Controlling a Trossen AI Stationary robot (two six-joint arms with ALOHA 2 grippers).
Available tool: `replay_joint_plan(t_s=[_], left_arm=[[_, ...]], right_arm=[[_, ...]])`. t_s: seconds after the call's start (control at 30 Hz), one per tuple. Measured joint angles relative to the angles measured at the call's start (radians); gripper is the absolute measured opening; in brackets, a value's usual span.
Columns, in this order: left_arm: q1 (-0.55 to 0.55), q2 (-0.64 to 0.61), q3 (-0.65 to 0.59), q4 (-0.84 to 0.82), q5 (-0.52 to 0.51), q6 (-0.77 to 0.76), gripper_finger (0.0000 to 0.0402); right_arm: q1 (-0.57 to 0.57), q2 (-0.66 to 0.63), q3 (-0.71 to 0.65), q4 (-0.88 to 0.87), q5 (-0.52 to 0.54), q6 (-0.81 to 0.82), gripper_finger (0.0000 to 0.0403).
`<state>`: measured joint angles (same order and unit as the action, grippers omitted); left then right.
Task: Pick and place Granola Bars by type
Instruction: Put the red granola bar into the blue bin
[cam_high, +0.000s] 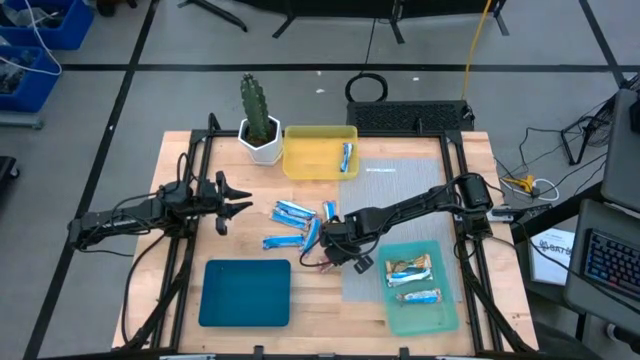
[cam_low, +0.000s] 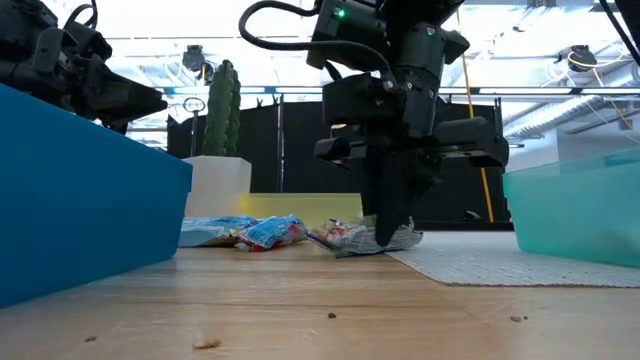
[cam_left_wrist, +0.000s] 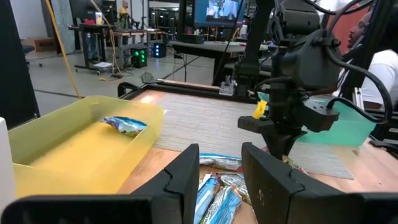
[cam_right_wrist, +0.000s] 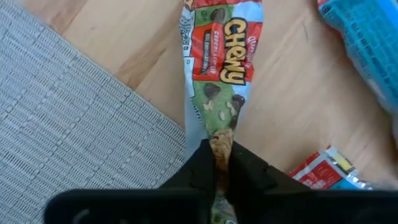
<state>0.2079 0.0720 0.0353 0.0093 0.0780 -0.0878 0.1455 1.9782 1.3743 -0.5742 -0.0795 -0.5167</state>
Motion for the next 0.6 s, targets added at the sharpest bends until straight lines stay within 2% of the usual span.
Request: replay_joint_plan(t_s=[0.1, 0.3, 0.47, 0.6], left_arm=[[0.0, 0.0, 0.0, -0.005, 0.022, -0.046, 0.0124], [0.0, 0.0, 0.0, 0.019, 0.029, -0.159, 0.0124], [-0.001, 0.0, 0.003, 0.157, 0.065, -0.139, 0.0124], [0.0, 0.0, 0.055, 0.178, 0.053, -0.113, 0.0124]], right_arm=[[0.0, -0.009, 0.0, 0.011, 0.014, 0.0, 0.0007], [0.007, -0.08, 0.0, 0.028, 0.134, 0.005, 0.0005], [0.007, -0.158, 0.0, 0.029, 0.198, 0.019, 0.0003], [0.002, -0.228, 0.0, 0.064, 0.258, 0.097, 0.0002]])
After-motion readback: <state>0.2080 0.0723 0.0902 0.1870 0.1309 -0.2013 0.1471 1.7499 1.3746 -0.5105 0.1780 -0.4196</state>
